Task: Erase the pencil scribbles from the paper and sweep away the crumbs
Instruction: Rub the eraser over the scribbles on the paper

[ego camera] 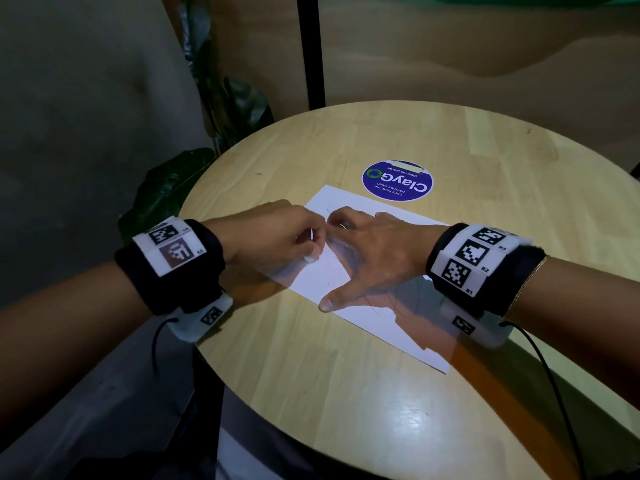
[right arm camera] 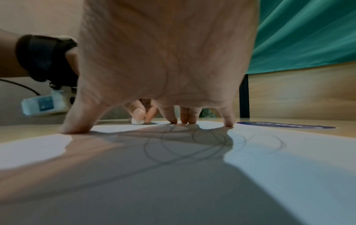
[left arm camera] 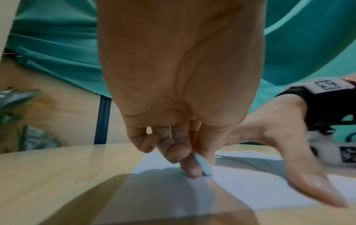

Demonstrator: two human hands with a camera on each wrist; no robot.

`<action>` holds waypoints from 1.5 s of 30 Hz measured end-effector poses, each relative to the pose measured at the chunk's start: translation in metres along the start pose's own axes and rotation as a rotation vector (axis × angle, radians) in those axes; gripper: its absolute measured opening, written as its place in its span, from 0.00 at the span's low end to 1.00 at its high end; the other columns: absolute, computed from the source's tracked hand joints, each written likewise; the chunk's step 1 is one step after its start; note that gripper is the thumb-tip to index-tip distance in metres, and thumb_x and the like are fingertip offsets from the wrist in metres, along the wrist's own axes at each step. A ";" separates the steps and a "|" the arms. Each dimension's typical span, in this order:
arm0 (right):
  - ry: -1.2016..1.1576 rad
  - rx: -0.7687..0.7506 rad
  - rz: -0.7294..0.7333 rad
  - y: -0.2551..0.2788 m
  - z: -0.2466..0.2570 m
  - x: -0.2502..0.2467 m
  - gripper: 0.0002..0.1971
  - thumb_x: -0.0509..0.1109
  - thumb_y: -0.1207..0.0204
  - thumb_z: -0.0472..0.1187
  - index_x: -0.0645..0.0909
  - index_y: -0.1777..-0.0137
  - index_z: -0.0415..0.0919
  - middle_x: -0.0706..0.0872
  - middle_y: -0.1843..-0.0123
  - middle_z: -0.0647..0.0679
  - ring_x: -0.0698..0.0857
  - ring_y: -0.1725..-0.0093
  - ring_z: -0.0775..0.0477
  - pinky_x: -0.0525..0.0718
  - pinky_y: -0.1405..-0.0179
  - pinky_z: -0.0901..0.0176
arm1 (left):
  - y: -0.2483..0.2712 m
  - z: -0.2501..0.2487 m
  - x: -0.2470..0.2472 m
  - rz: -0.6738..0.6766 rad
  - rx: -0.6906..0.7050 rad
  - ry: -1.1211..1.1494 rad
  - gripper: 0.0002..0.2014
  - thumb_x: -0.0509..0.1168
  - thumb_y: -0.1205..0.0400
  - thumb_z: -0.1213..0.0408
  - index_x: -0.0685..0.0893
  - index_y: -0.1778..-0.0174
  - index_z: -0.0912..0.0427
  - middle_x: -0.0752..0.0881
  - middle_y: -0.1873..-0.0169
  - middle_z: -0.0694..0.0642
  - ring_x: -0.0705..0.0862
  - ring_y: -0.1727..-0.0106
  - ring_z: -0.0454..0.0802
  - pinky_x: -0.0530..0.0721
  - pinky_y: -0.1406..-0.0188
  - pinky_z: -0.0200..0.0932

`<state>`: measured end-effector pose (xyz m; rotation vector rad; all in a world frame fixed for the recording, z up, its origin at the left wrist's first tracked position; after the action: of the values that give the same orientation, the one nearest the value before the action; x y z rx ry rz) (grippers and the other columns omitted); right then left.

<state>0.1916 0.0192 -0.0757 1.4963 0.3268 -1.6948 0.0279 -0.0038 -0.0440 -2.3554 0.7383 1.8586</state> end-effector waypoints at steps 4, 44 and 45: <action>0.003 -0.001 -0.019 0.000 0.000 0.001 0.47 0.71 0.38 0.87 0.71 0.25 0.59 0.64 0.24 0.59 0.70 0.35 0.50 0.68 0.22 0.44 | 0.007 -0.016 0.013 0.209 0.080 0.118 0.04 0.70 0.12 0.61 0.89 0.50 0.47 0.90 0.62 0.46 0.83 0.64 0.37 0.81 0.61 0.37; -0.074 0.002 0.000 -0.011 -0.007 0.001 0.45 0.71 0.33 0.83 0.63 0.19 0.69 0.62 0.16 0.67 0.61 0.12 0.52 0.57 0.18 0.25 | -0.017 0.001 -0.005 -0.019 0.025 0.014 0.03 0.71 0.12 0.58 0.90 0.49 0.47 0.90 0.59 0.42 0.84 0.56 0.35 0.78 0.54 0.40; -0.083 0.004 0.001 -0.010 -0.007 0.000 0.43 0.71 0.32 0.82 0.64 0.20 0.69 0.62 0.17 0.67 0.62 0.12 0.52 0.56 0.17 0.24 | -0.017 -0.001 -0.003 -0.007 0.033 0.025 0.03 0.70 0.12 0.58 0.90 0.49 0.47 0.89 0.62 0.42 0.83 0.58 0.33 0.77 0.57 0.37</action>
<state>0.1897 0.0298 -0.0810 1.4244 0.2784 -1.7518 0.0346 0.0117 -0.0454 -2.3625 0.7563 1.8027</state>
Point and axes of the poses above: each hand's wrist, its own y-axis away from the middle knuckle, its own x-axis out of the palm, z = x × y, the point moved 4 cm from there along -y, towards the middle knuckle
